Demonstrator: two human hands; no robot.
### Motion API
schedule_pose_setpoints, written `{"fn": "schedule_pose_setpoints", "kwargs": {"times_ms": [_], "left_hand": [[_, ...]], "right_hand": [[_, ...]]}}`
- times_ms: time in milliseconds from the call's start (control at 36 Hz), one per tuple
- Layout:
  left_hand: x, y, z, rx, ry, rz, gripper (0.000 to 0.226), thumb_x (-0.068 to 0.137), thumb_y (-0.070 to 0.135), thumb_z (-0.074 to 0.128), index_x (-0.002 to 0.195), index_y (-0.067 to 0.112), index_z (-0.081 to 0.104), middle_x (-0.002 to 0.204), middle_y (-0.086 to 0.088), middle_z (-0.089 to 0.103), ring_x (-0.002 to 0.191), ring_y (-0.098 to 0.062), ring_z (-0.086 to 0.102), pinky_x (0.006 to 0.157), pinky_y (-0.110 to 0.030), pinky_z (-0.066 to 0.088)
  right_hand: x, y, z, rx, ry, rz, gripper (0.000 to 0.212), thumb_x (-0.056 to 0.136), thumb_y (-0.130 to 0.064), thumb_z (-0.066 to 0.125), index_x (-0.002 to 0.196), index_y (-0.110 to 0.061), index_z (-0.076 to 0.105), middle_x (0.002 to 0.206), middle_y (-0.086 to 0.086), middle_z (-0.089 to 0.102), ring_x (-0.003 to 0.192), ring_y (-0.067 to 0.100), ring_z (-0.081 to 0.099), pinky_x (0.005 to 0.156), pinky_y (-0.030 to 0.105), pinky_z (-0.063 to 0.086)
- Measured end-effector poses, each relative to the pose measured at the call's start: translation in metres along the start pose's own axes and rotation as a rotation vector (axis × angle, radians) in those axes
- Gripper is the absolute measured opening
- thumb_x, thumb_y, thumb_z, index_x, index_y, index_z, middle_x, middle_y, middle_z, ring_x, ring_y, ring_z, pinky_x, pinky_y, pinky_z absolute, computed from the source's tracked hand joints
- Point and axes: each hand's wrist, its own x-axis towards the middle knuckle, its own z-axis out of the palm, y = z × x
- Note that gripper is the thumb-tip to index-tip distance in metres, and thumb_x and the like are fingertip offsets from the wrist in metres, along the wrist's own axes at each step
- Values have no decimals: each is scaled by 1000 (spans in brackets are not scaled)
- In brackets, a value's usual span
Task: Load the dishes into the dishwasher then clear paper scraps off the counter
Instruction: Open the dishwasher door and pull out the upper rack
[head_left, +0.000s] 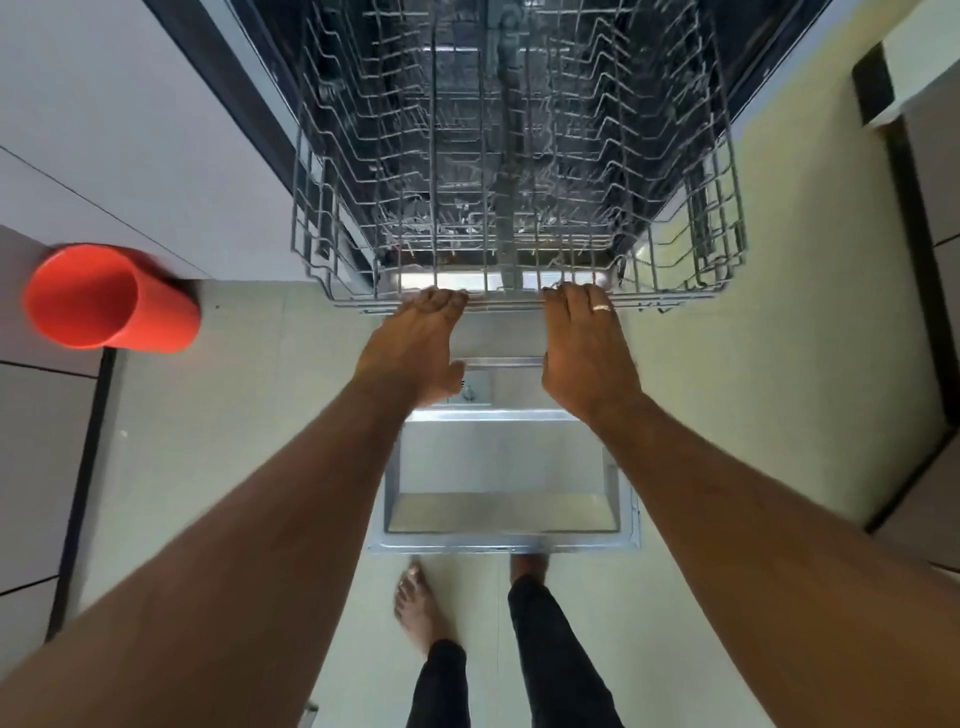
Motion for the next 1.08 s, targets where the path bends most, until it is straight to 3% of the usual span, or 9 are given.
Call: {"fn": "schedule_pose_setpoints", "kwargs": {"times_ms": [306,500,722,944,1083], "left_hand": [[-35,1,7,-23,-29,-12,85,90,33,70,159,21,22,165,-3,25,152,-25,21,119,-45,29],[-59,2,14,-34,-69,-10,86,90,33,70,159,25,20,166,-1,23,153,-24,17,117,-47,30],[-92,2,32,-42,-80,1,83,90,33,70,158,20,24,164,-5,26,152,-26,20,118,-43,30],[-120,5,46,-56,-102,-22,83,90,33,69,159,22,25,164,-3,27,151,-23,23,117,-42,30],[-145,5,55,-60,-139,-17,83,89,32,70,158,21,24,164,-2,28,151,-23,25,116,-44,37]], "right_hand": [[-35,-5,-3,100,-50,-47,62,74,0,59,136,-2,51,130,15,53,121,36,46,106,42,42],[-61,-17,-3,137,-44,-22,64,70,1,70,132,-3,54,126,14,56,115,34,49,99,40,45],[-98,-32,0,174,-66,-17,62,73,0,68,133,0,53,130,17,55,121,35,48,107,42,42],[-131,-41,0,144,-103,-19,60,72,0,67,131,1,54,125,18,57,117,36,51,105,43,46],[-157,-51,4,164,-126,8,60,74,-2,68,132,-2,53,128,15,56,120,34,49,107,41,44]]}}
